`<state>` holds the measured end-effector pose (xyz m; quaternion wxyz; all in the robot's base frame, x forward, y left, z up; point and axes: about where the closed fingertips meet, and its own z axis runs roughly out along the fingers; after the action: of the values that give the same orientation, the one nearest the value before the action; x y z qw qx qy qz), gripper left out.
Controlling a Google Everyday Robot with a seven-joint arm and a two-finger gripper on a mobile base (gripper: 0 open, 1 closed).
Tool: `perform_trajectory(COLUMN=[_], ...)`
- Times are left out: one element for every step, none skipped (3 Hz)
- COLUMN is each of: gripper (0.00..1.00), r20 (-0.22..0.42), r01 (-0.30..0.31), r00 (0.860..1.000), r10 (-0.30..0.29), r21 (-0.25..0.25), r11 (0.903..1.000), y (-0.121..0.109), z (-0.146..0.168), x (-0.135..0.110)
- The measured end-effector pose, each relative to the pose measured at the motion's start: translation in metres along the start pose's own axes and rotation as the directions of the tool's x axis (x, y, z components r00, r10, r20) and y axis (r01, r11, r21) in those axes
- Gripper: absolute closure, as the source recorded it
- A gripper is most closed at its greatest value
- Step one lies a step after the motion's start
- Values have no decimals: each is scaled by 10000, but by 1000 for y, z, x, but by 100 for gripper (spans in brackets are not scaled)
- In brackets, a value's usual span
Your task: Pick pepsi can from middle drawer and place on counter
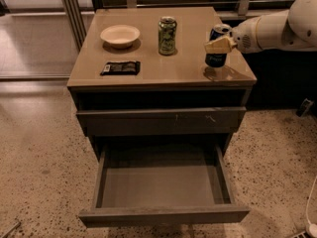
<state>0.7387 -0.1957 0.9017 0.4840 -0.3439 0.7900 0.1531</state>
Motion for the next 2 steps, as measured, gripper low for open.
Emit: perform_trajectory(gripper=[100,100], r20=[-253,-554], r01=[-668,-1139], r00=[9975,9921], r10=[664,1125], r21=[-168,-231], r11=[9976,9932], y=[-1,-2], z=[7,11], x=[5,14])
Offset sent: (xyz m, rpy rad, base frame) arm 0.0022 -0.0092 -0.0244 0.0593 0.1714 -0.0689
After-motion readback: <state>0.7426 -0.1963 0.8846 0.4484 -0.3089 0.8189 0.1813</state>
